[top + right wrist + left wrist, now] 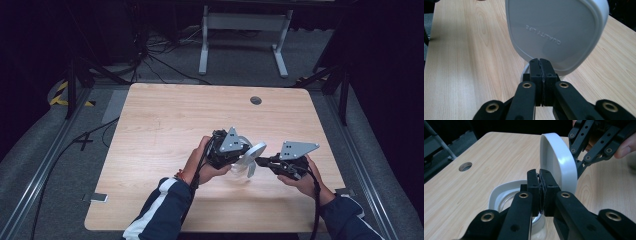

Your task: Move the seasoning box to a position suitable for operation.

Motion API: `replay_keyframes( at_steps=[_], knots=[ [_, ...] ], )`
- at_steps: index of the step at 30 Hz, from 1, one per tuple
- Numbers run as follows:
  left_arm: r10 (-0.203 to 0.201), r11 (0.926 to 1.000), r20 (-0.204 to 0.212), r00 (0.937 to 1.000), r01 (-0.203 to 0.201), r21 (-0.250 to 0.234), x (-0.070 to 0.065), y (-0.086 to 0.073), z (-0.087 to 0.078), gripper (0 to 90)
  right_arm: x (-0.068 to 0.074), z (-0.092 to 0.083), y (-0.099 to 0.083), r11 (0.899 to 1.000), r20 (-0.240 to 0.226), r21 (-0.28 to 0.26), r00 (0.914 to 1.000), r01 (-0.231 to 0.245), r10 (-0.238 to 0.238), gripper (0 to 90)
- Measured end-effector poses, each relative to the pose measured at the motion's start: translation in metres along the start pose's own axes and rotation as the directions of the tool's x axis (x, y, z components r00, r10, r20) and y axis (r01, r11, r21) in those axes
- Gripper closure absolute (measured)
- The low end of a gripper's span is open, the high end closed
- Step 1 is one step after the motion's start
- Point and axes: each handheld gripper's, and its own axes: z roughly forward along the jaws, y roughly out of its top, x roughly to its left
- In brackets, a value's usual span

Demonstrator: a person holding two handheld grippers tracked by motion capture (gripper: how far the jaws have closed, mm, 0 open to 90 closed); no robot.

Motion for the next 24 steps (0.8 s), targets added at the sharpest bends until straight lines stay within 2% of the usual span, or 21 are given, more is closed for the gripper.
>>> replay_keyframes(
  at_steps=[7,9,14,22,24],
  knots=[
    [-0.006,1.0000,-0.003,1.0000,0.006,0.000,0.000,0.000,-0.001,86.6,0.000,-0.003,-0.003,1.000,0.000,0.003,1.0000,-0.002,0.002,90.0],
    [-0.022,0.9997,-0.009,0.9997,0.022,-0.005,0.002,-0.002,-0.002,86.3,0.000,-0.003,-0.003,1.000,-0.001,0.006,1.0000,0.002,-0.002,90.0],
    [-0.011,0.9999,-0.017,0.9998,0.011,0.002,0.006,-0.004,-0.005,86.3,0.000,-0.004,-0.003,1.000,0.003,0.013,1.0000,0.002,-0.002,90.0],
    [-0.019,0.9993,-0.060,0.9980,0.021,0.031,0.015,-0.019,-0.024,86.0,0.001,-0.006,-0.002,1.000,0.012,0.014,0.9999,0.008,-0.008,90.0],
    [-0.038,0.9985,-0.074,0.9965,0.041,0.036,0.017,-0.026,-0.031,86.0,0.001,-0.007,-0.001,1.000,0.015,0.013,0.9998,0.012,-0.012,90.0]
  ],
)
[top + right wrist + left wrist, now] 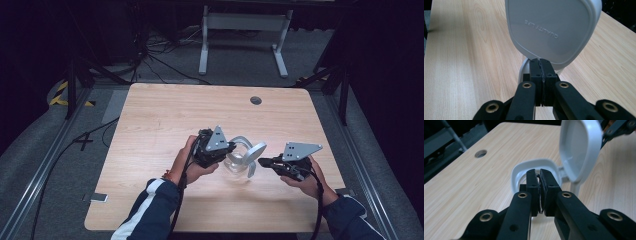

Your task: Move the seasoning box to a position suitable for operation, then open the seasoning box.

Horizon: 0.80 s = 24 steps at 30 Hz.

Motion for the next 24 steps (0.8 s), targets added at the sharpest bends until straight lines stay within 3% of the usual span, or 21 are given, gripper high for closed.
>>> replay_keyframes(
  at_steps=[7,11,13,14,15,16,17,24],
  knots=[
    [-0.014,0.9977,-0.077,0.9970,0.019,0.065,0.016,-0.027,-0.031,85.6,0.001,-0.005,0.003,1.000,0.009,0.004,0.9999,0.008,-0.008,90.0],
    [-0.022,0.9944,-0.101,0.9947,0.032,0.100,0.021,-0.041,-0.042,85.5,0.001,-0.009,0.004,1.000,0.021,0.007,0.9997,0.011,-0.011,90.0],
    [-0.032,0.9894,-0.112,0.9932,0.048,0.137,0.022,-0.058,-0.053,85.7,0.001,-0.014,0.002,0.999,0.038,0.027,0.9990,0.022,-0.023,90.0],
    [-0.032,0.9894,-0.112,0.9932,0.048,0.137,0.022,-0.058,-0.053,85.6,0.001,-0.014,0.002,0.999,0.038,0.027,0.9990,0.022,-0.023,90.0],
    [-0.047,0.9853,-0.121,0.9915,0.066,0.157,0.024,-0.070,-0.058,85.4,0.001,-0.017,-0.001,0.999,0.044,0.037,0.9989,0.017,-0.018,90.0],
    [-0.047,0.9853,-0.121,0.9915,0.066,0.157,0.024,-0.070,-0.058,85.1,0.001,-0.017,-0.001,0.999,0.044,0.037,0.9989,0.017,-0.018,90.0],
    [-0.071,0.9815,-0.131,0.9888,0.093,0.167,0.026,-0.083,-0.063,85.0,0.000,-0.021,-0.005,0.999,0.056,0.051,0.9983,0.011,-0.014,90.0],
    [-0.080,0.9670,-0.170,0.9822,0.118,0.226,0.027,-0.110,-0.076,82.9,-0.001,-0.035,-0.022,0.997,0.094,0.079,0.9955,-0.014,0.006,90.0]
  ],
)
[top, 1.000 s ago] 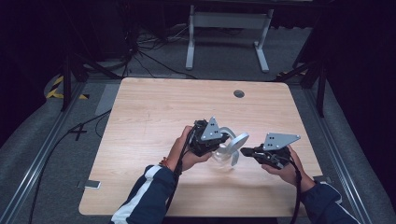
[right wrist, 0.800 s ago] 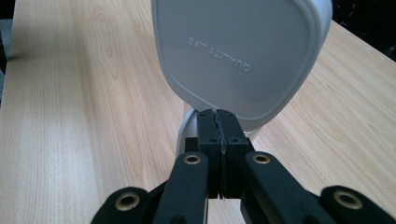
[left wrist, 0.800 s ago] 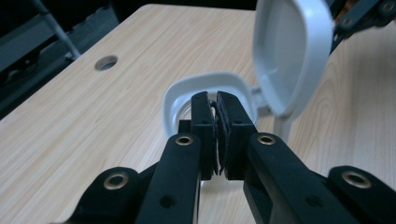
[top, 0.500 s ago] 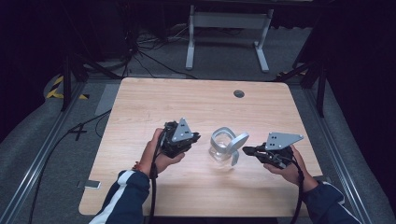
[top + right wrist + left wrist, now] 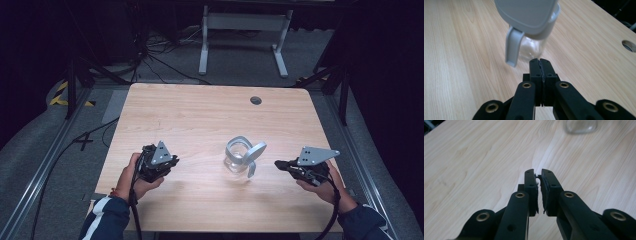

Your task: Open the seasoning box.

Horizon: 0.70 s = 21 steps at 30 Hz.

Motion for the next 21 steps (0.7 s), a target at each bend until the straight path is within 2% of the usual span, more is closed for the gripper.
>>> replay_keyframes(
  at_steps=[6,10,14,16,19,20,21],
  knots=[
    [-0.037,0.9983,-0.007,0.9993,0.037,0.046,0.007,-0.029,0.002,80.9,-0.005,-0.007,-0.021,0.999,0.035,0.040,0.9992,-0.019,0.017,90.0],
    [-0.065,0.9962,0.001,0.9979,0.065,0.059,0.009,-0.042,0.002,78.1,-0.008,-0.009,-0.036,0.998,0.049,0.055,0.9981,-0.041,0.039,89.3],
    [-0.079,0.9940,0.014,0.9968,0.078,0.077,0.010,-0.053,0.003,70.7,-0.011,-0.011,-0.053,0.995,0.071,0.068,0.9950,-0.075,0.070,81.2],
    [-0.093,0.9928,0.025,0.9953,0.091,0.078,0.010,-0.059,0.004,65.2,-0.013,-0.013,-0.062,0.994,0.086,0.051,0.9924,-0.093,0.089,72.5],
    [-0.110,0.9904,0.035,0.9933,0.107,0.088,0.010,-0.065,0.005,57.3,-0.016,-0.016,-0.076,0.989,0.097,0.053,0.9860,-0.141,0.136,61.3],
    [-0.127,0.9884,0.039,0.9911,0.124,0.088,0.010,-0.068,0.006,53.7,-0.017,-0.017,-0.081,0.986,0.111,0.058,0.9830,-0.153,0.146,59.6],
    [-0.123,0.9885,0.046,0.9913,0.118,0.094,0.012,-0.069,0.005,50.9,-0.018,-0.018,-0.087,0.984,0.116,0.061,0.9807,-0.165,0.158,58.8]
  ],
)
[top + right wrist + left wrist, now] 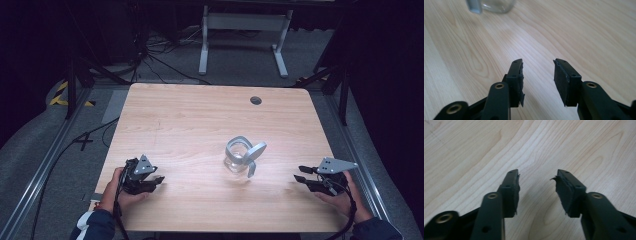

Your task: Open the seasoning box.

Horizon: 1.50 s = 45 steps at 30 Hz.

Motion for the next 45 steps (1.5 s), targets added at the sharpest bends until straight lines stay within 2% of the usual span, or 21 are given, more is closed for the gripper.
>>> replay_keyframes(
  at_steps=[1,3,6,10,12,13,14,16,22,25,26,45],
  knots=[
    [-0.023,0.9996,0.006,0.9997,0.023,-0.016,0.000,-0.003,0.002,49.0,-0.001,-0.001,-0.003,1.000,-0.006,0.001,0.9999,-0.009,0.009,56.9],
    [-0.017,0.9998,0.007,0.9998,0.017,-0.010,0.001,-0.005,0.002,46.8,-0.002,-0.001,-0.009,1.000,-0.005,0.002,0.9999,-0.014,0.014,53.8],
    [-0.056,0.9981,0.035,0.9978,0.057,-0.025,0.003,-0.010,0.004,39.8,-0.006,-0.002,-0.024,0.998,-0.005,0.006,0.9981,-0.062,0.062,47.8],
    [-0.089,0.9945,0.048,0.9949,0.092,-0.050,0.004,-0.017,0.007,33.5,-0.010,-0.002,-0.040,0.991,-0.005,0.011,0.9913,-0.131,0.131,40.3],
    [-0.083,0.9947,0.043,0.9956,0.085,-0.058,0.004,-0.019,0.007,30.5,-0.012,-0.001,-0.045,0.987,-0.004,-0.004,0.9869,-0.161,0.161,36.0],
    [-0.091,0.9921,0.039,0.9951,0.094,-0.082,0.002,-0.021,0.009,27.3,-0.012,0.000,-0.047,0.986,0.014,0.000,0.9857,-0.168,0.168,34.0],
    [-0.095,0.9918,0.031,0.9950,0.097,-0.082,0.001,-0.021,0.010,24.3,-0.012,0.002,-0.049,0.986,0.034,0.016,0.9853,-0.168,0.168,32.7],
    [-0.089,0.9922,0.018,0.9958,0.090,-0.086,0.000,-0.021,0.010,22.7,-0.011,0.002,-0.049,0.986,0.039,0.013,0.9857,-0.165,0.164,31.0],
    [-0.111,0.9913,0.005,0.9938,0.111,-0.071,0.000,-0.020,0.012,15.4,-0.010,0.002,-0.049,0.985,0.044,0.012,0.9838,-0.174,0.174,28.4],
    [-0.110,0.9915,0.006,0.9939,0.110,-0.069,0.001,-0.020,0.012,15.1,-0.010,0.002,-0.050,0.984,0.045,0.012,0.9834,-0.176,0.175,28.4],
    [-0.096,0.9934,0.001,0.9954,0.095,-0.063,0.002,-0.020,0.011,14.8,-0.009,0.002,-0.050,0.984,0.045,0.012,0.9834,-0.176,0.176,28.4],
    [-0.108,0.9920,0.002,0.9942,0.108,-0.066,0.001,-0.020,0.012,14.5,-0.010,0.003,-0.049,0.984,0.042,0.013,0.9838,-0.175,0.174,27.7]
  ],
)
